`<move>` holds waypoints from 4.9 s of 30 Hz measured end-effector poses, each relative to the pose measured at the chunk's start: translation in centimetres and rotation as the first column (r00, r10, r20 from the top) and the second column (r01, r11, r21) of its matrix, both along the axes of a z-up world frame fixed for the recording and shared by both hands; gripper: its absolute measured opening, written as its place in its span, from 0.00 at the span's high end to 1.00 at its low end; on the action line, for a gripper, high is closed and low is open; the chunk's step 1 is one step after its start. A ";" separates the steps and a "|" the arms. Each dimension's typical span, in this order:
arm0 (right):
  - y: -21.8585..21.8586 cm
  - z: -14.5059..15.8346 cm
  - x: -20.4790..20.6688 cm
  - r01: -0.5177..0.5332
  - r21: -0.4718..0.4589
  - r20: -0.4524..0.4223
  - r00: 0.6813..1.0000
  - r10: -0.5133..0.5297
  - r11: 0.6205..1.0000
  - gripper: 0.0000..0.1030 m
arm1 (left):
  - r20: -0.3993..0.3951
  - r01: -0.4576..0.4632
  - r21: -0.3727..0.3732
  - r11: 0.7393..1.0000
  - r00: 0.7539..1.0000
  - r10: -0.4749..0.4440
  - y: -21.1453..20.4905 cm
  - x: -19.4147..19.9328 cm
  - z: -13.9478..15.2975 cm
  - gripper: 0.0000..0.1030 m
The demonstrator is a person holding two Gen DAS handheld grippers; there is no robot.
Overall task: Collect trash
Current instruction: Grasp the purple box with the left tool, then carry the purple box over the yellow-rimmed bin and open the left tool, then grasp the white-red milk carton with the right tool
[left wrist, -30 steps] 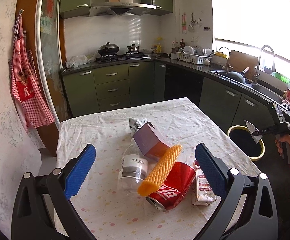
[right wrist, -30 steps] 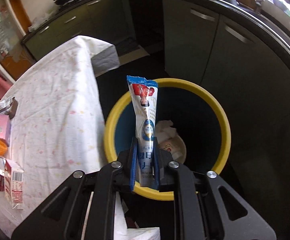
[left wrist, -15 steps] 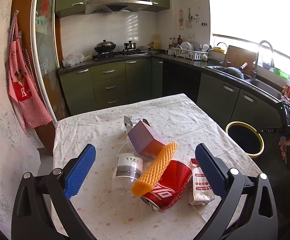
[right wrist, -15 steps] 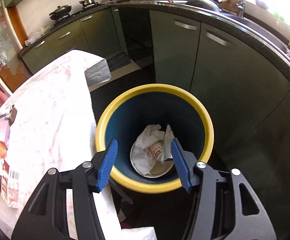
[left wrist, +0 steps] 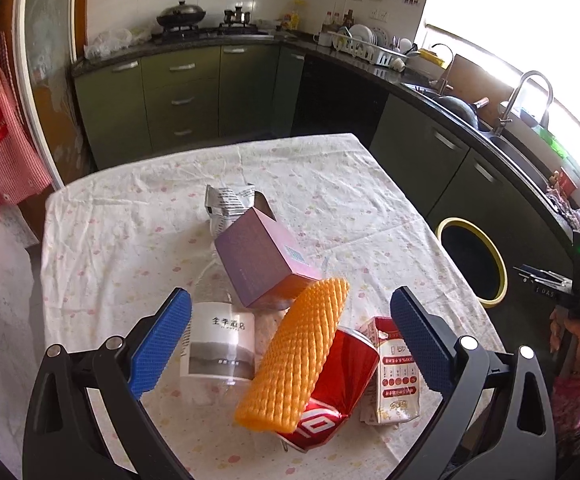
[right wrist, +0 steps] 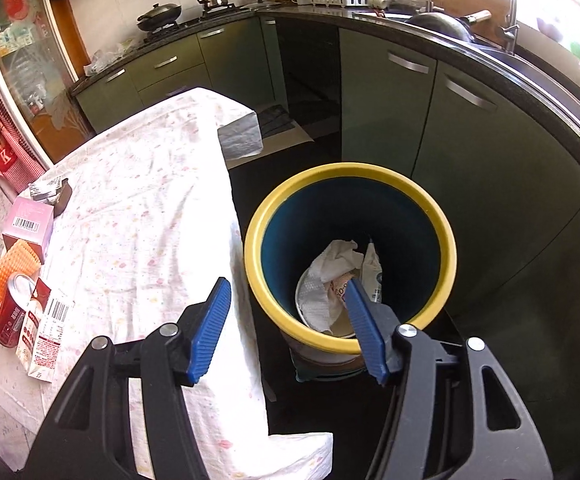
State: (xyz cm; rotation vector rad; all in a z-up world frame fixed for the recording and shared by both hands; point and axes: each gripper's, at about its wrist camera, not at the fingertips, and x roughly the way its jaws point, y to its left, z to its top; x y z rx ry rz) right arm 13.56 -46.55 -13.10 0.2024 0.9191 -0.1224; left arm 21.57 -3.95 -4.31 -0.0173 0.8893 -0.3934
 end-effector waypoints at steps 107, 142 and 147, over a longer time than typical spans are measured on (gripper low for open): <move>0.3 1.6 -6.9 -0.047 0.022 0.084 0.995 0.045 0.999 0.40 | 0.375 0.090 0.054 0.994 0.921 -0.104 -11.4 -11.3 7.3 0.05; 26.5 0.0 -0.6 -0.413 -0.001 -0.047 0.910 0.413 0.911 0.33 | 0.333 -0.248 0.019 0.968 0.915 0.228 9.6 -16.9 1.8 0.05; 28.0 -1.3 -1.1 -0.370 -0.058 -0.052 0.929 0.367 0.927 0.32 | 0.322 -0.211 0.011 0.978 0.926 0.196 9.3 -16.1 1.1 0.05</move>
